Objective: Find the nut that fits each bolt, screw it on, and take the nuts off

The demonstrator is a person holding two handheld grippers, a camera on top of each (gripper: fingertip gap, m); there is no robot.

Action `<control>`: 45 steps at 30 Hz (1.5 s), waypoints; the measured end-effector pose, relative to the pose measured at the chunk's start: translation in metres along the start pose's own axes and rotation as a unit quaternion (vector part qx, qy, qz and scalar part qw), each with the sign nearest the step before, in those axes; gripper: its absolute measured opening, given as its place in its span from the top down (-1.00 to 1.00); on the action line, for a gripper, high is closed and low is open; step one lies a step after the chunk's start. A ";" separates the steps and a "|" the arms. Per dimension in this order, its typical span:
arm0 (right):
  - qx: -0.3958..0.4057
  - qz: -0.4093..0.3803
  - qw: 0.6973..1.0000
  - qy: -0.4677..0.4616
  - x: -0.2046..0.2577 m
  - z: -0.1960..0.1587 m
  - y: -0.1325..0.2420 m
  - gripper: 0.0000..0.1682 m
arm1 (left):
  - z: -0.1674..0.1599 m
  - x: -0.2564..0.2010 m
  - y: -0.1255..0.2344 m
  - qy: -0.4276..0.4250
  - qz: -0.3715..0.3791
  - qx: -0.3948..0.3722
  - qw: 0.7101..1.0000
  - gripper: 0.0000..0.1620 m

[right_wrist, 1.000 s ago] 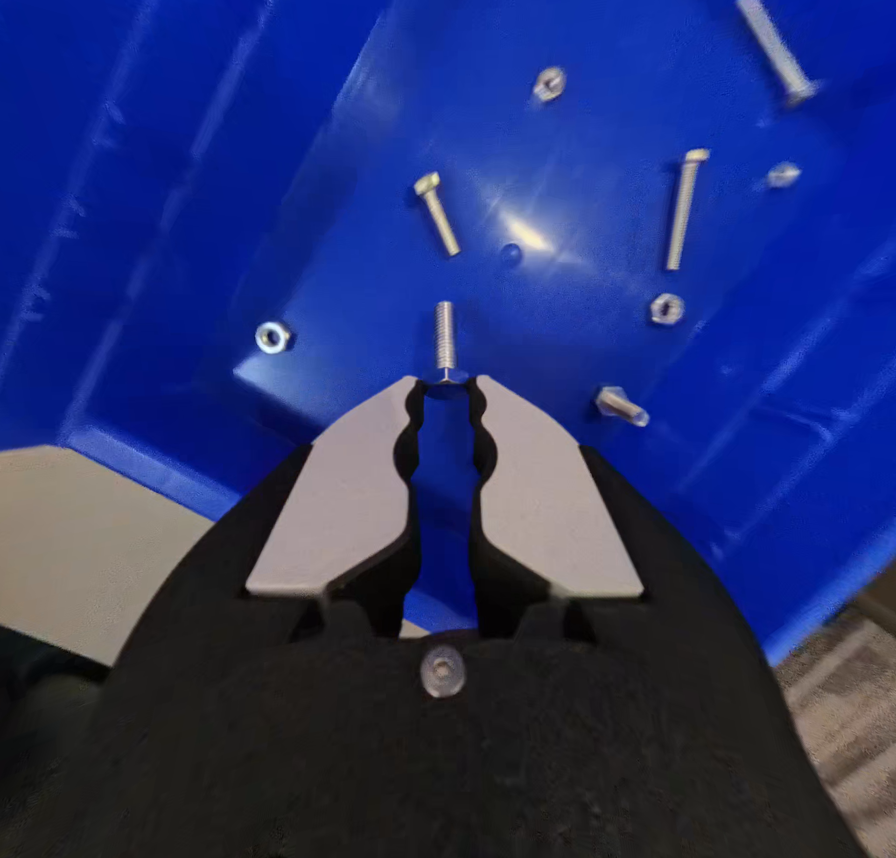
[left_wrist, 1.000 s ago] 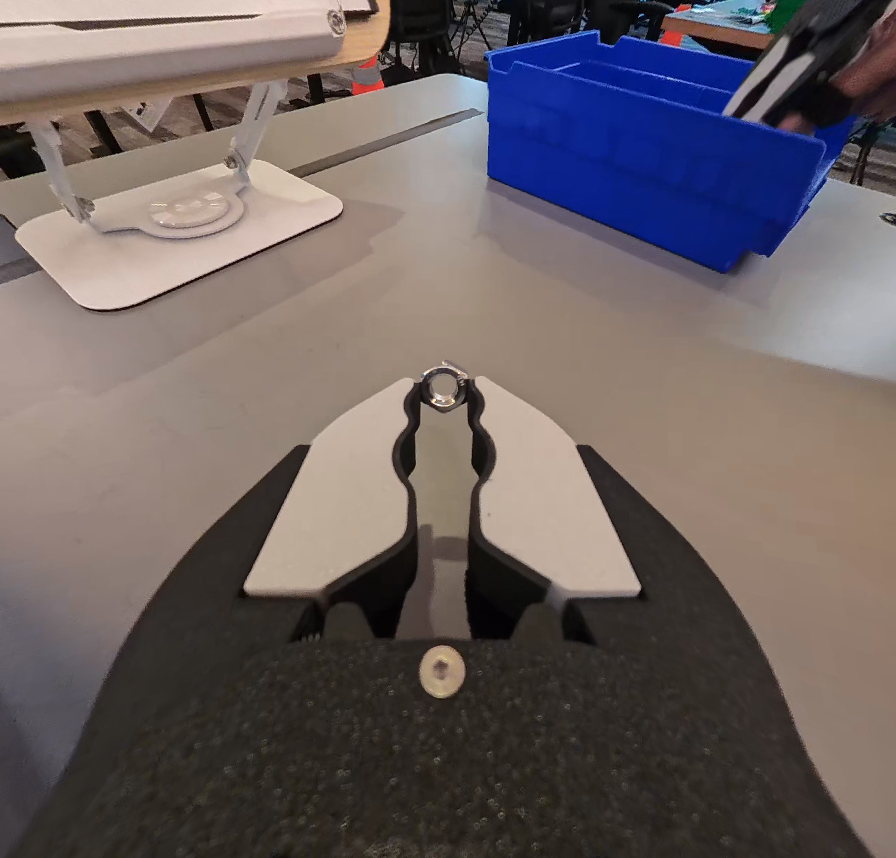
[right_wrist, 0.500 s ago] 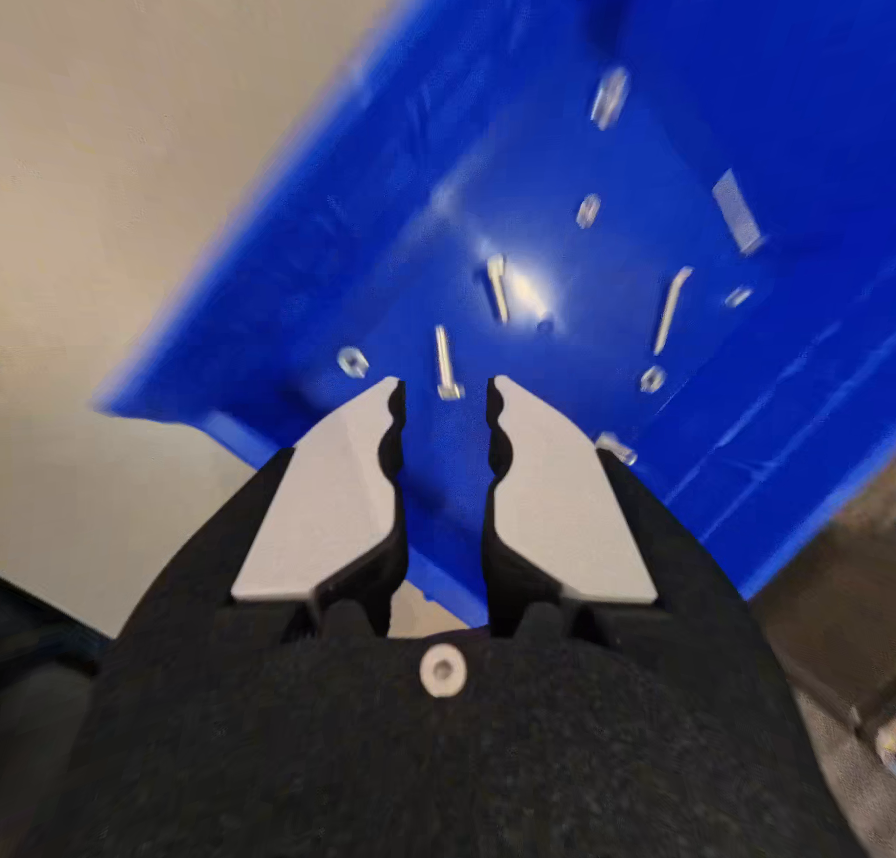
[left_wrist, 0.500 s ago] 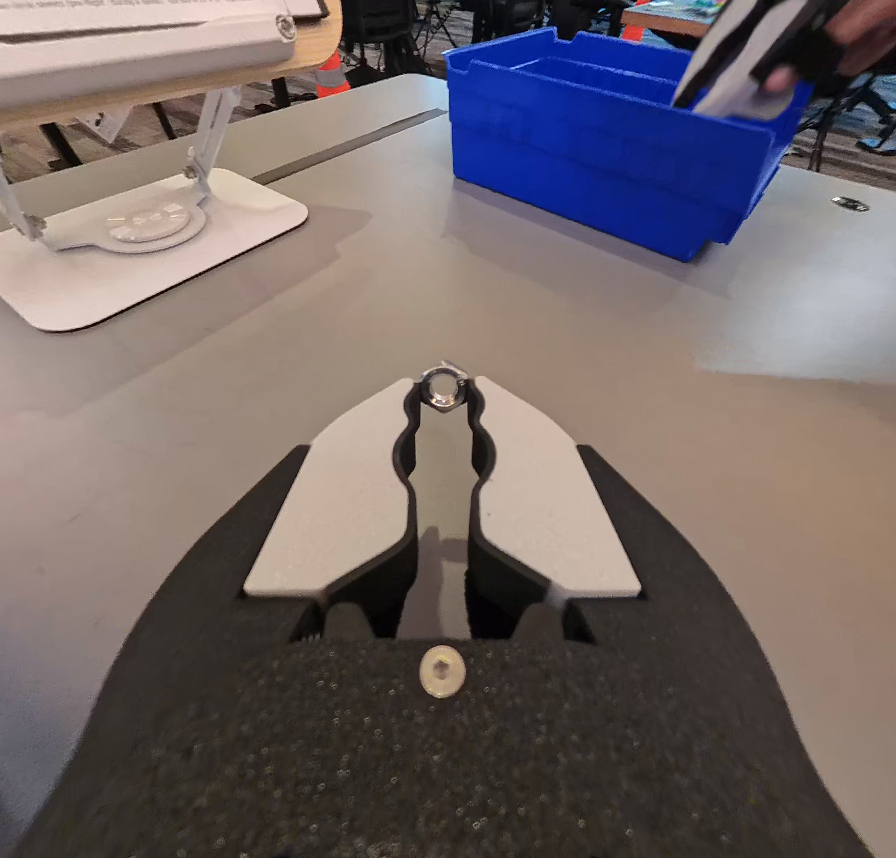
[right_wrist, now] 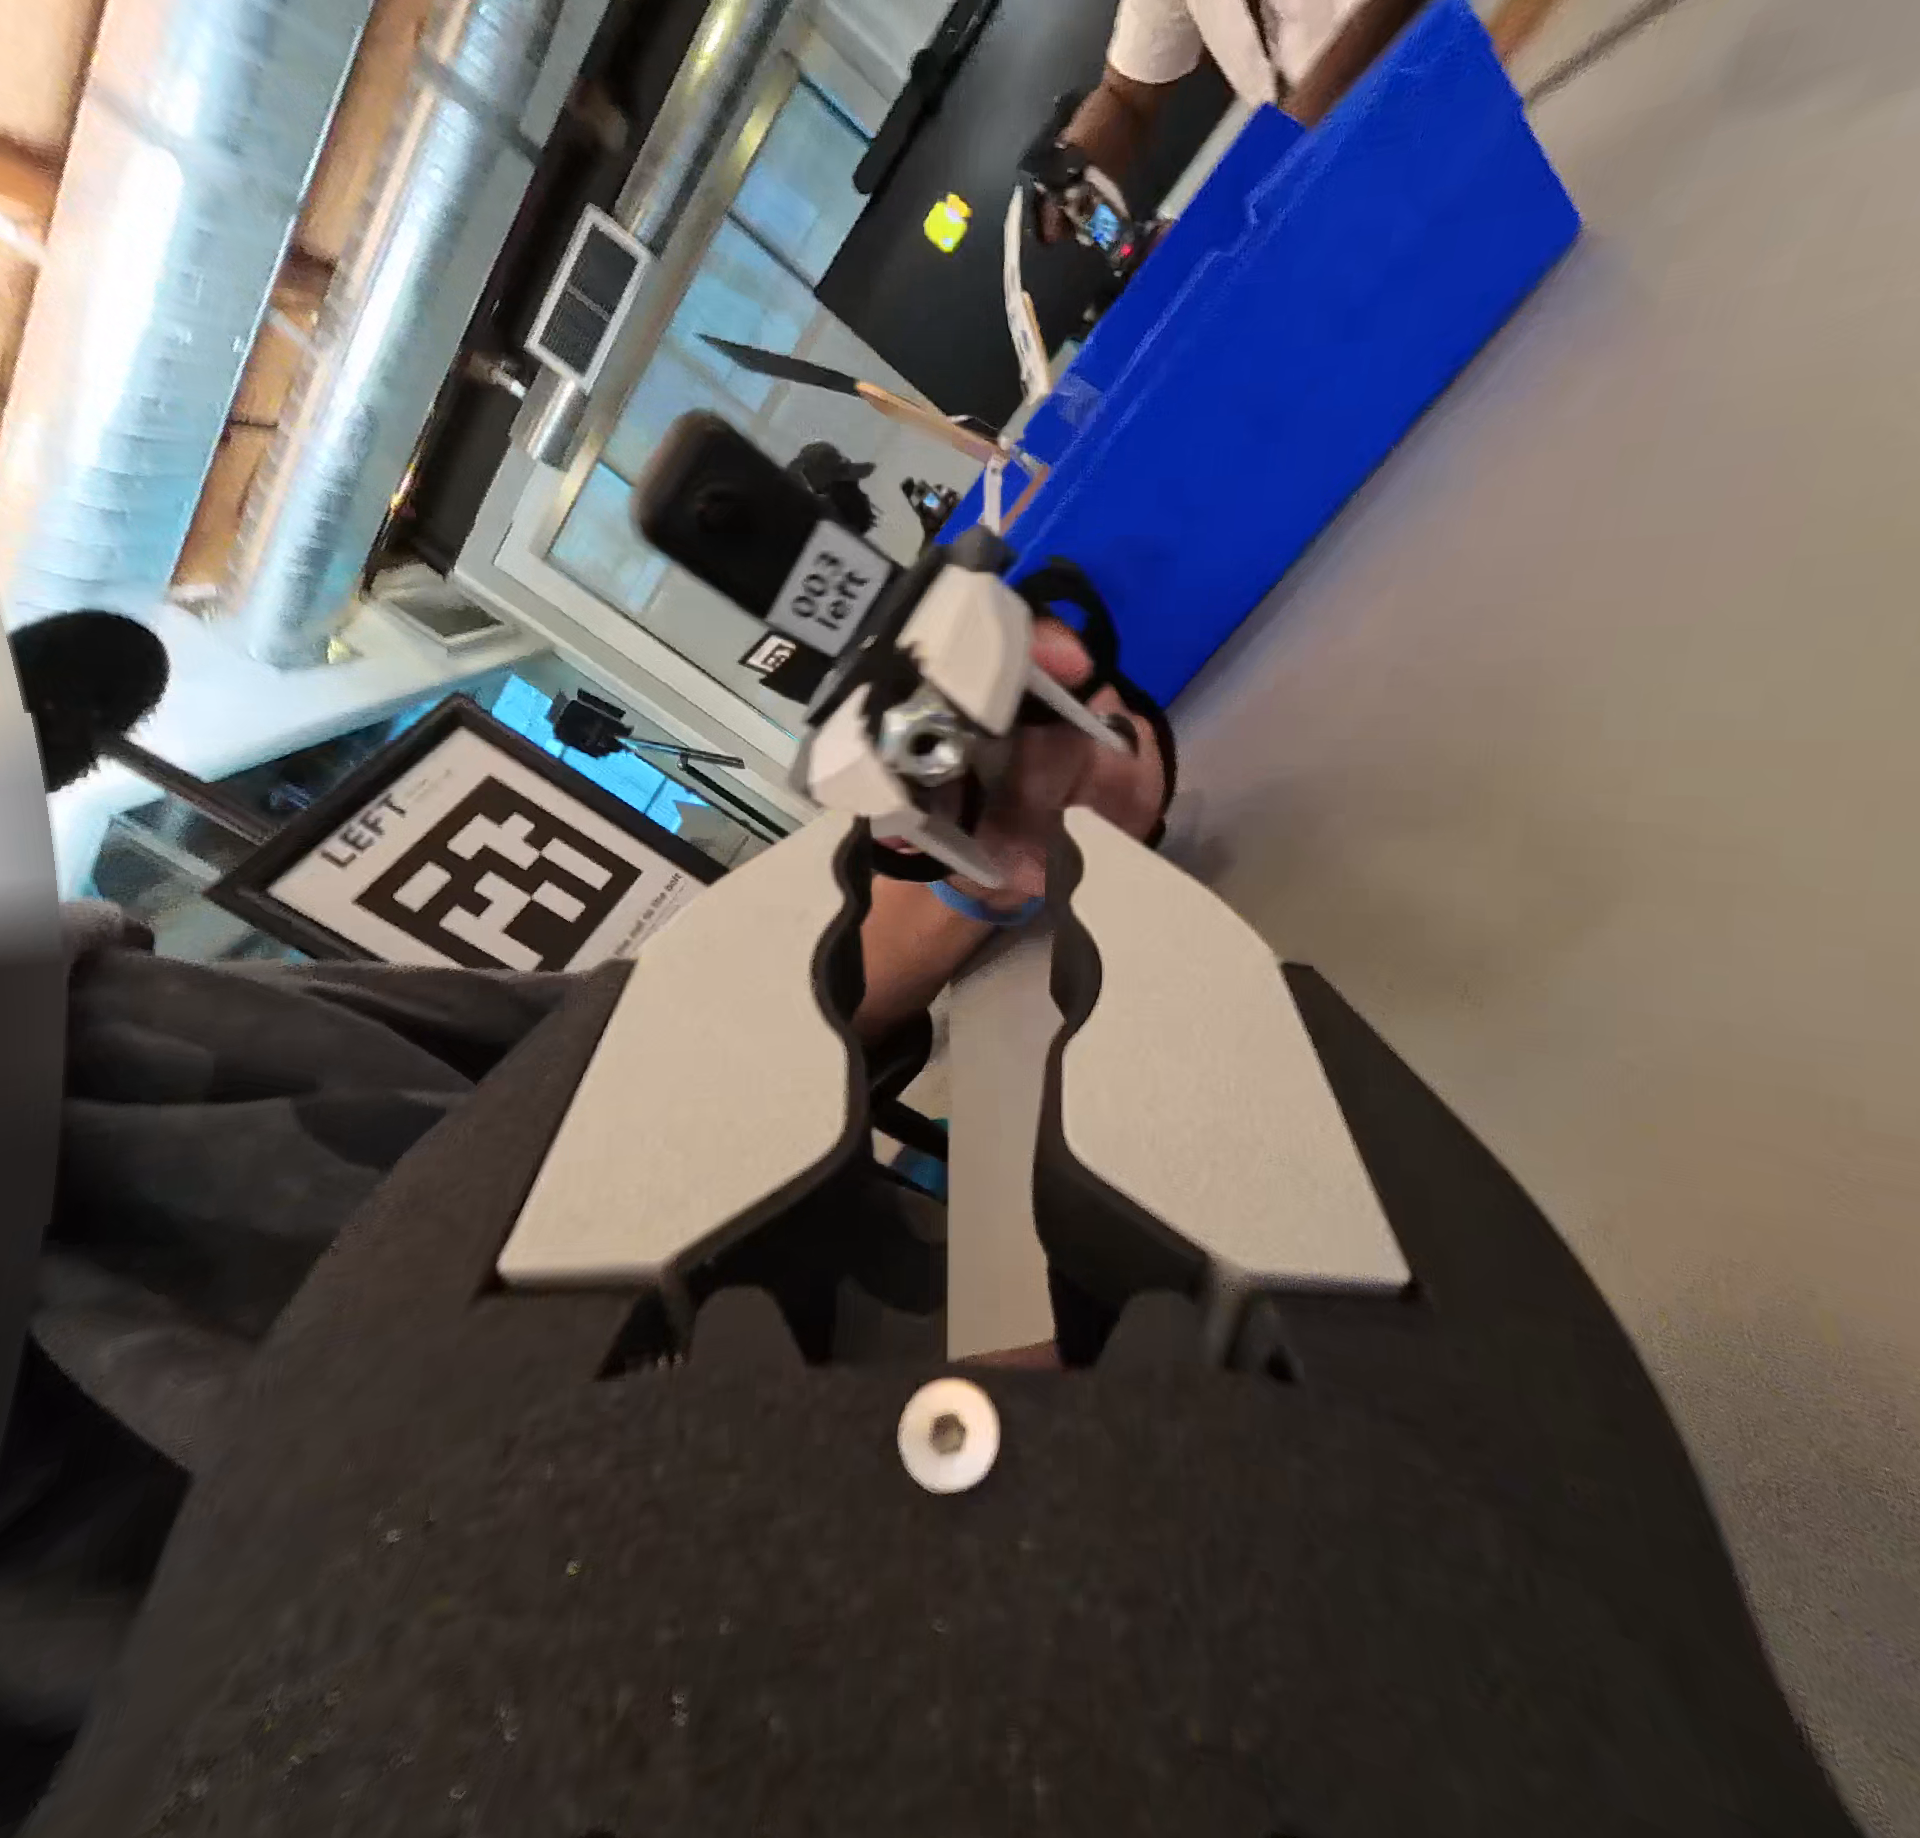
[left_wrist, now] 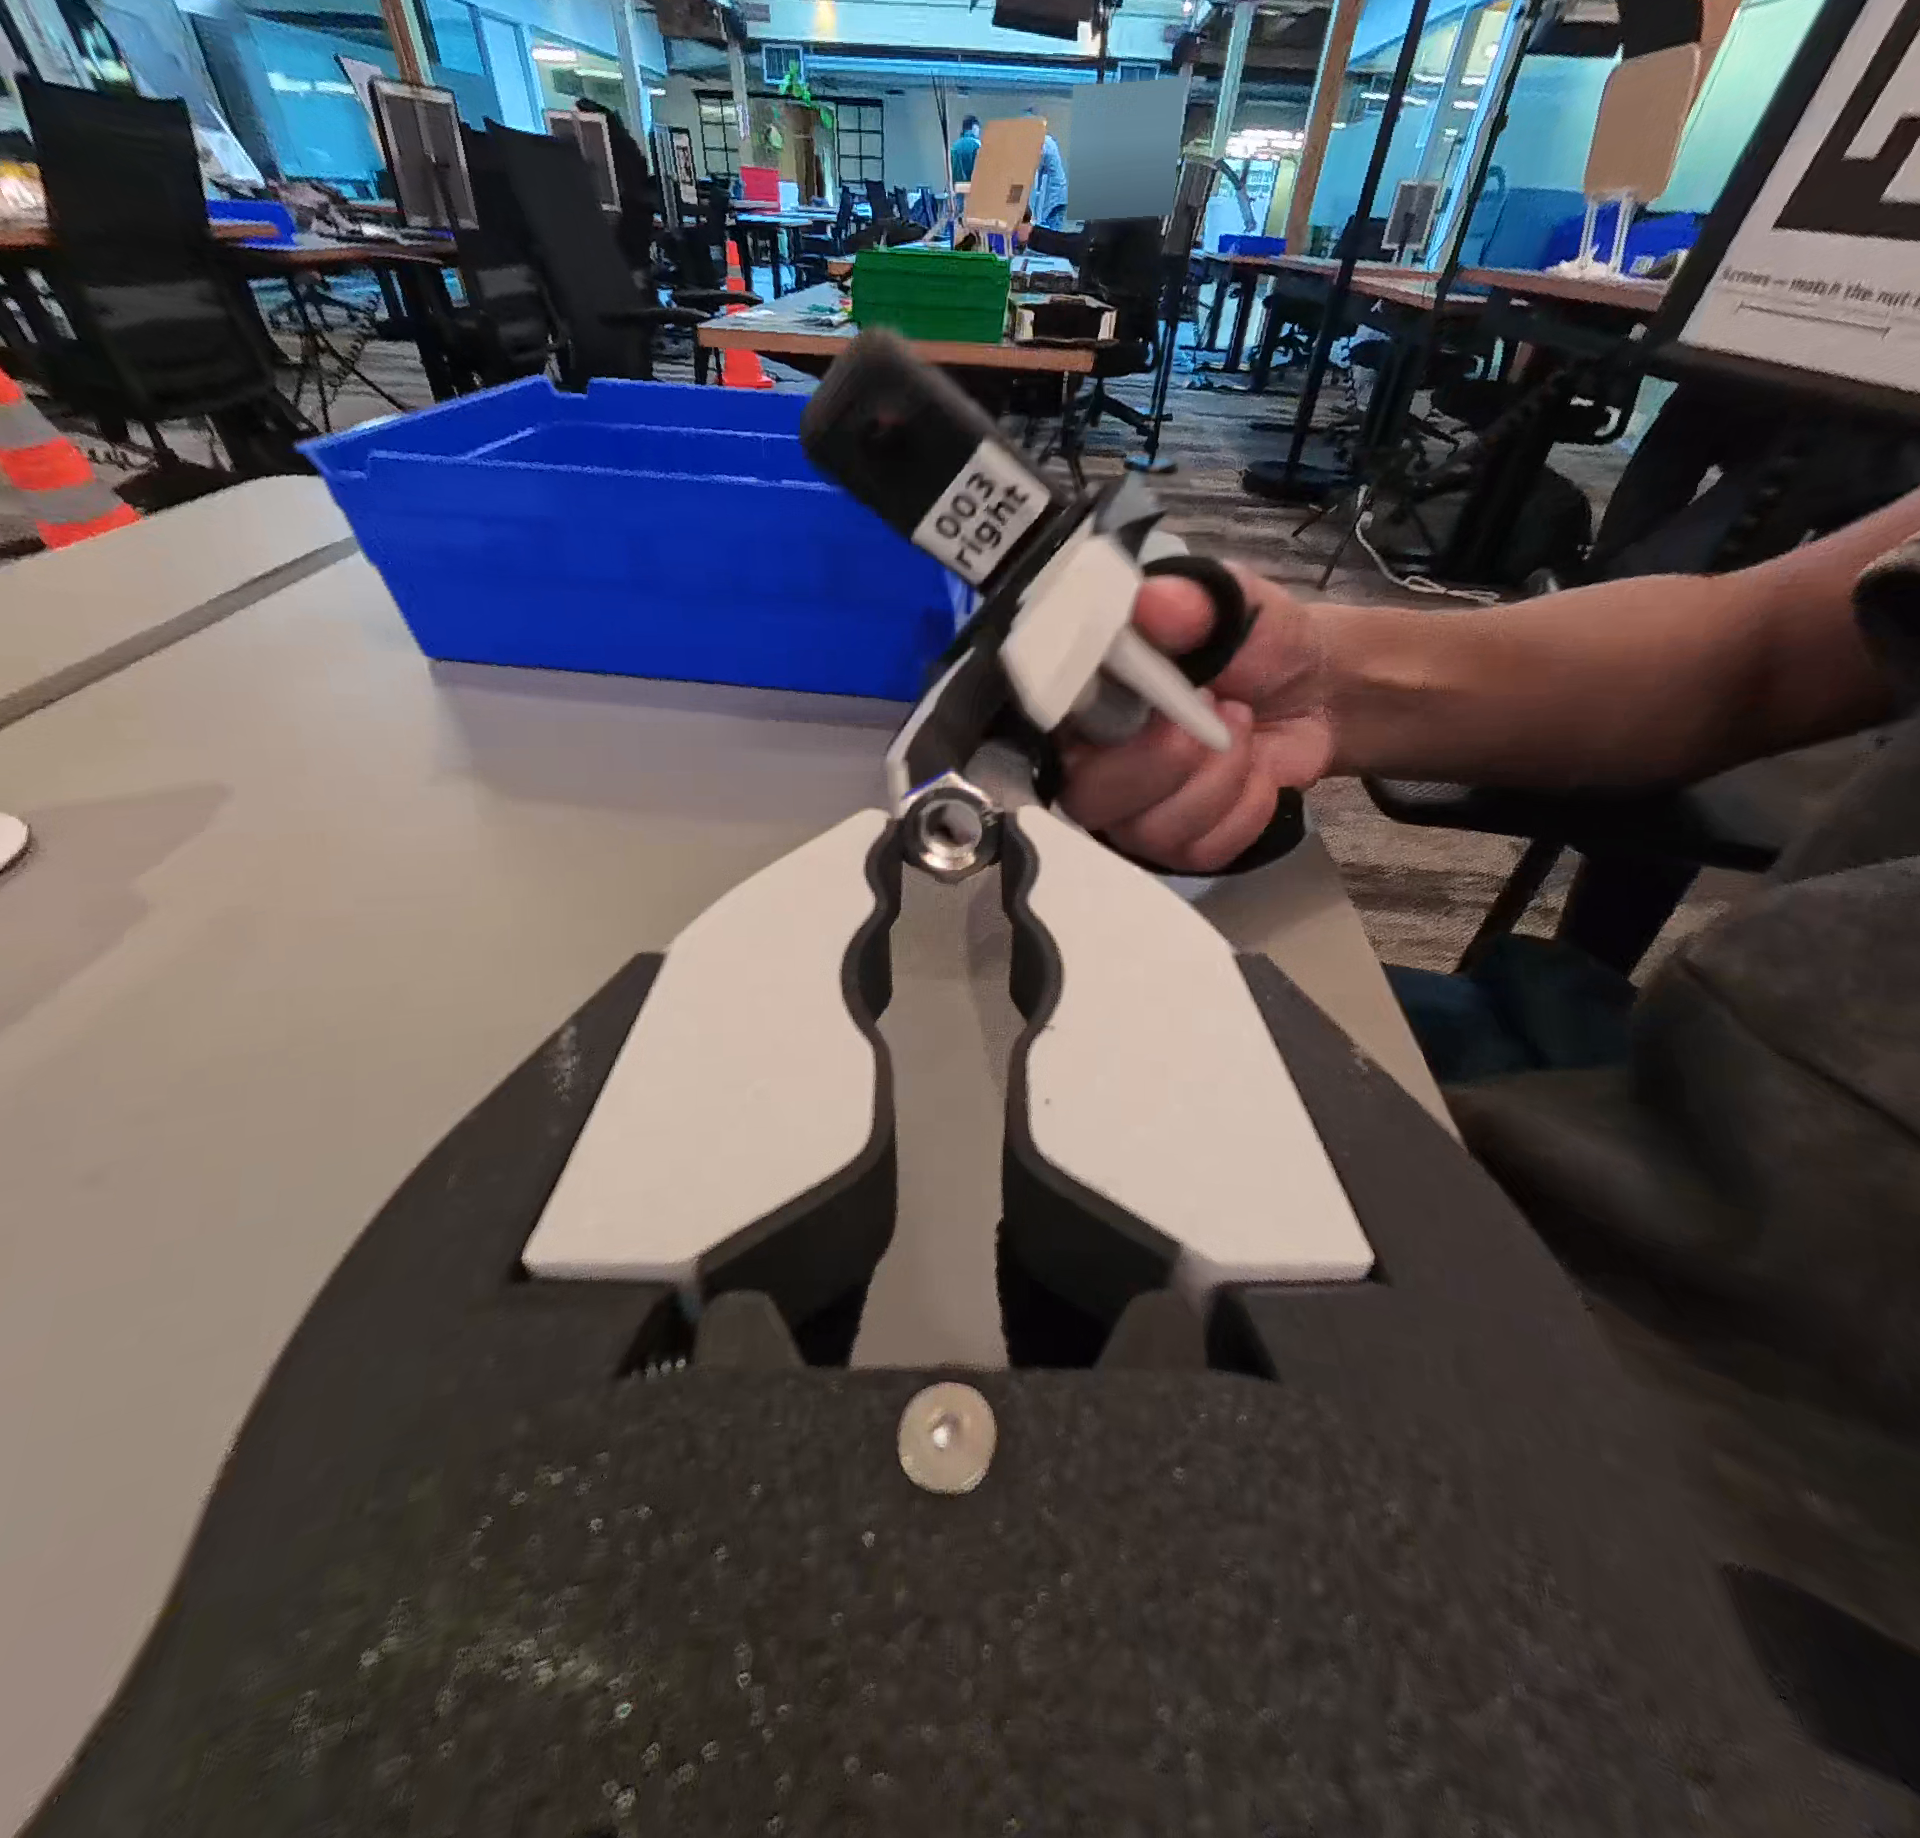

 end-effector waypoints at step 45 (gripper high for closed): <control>0.004 -0.102 0.988 0.115 -0.016 -0.001 0.020 0.60 | -0.045 0.070 -0.026 0.019 0.177 0.410 0.895 0.46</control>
Point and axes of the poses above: each gripper's, where its closed fingertips meet, y back along the fingers, z out of its top, x = y × z across the jaws, the point moved 4 cm from there along y, back along the fingers, and after that the axes turned 7 degrees about z, right-handed, at the moved point
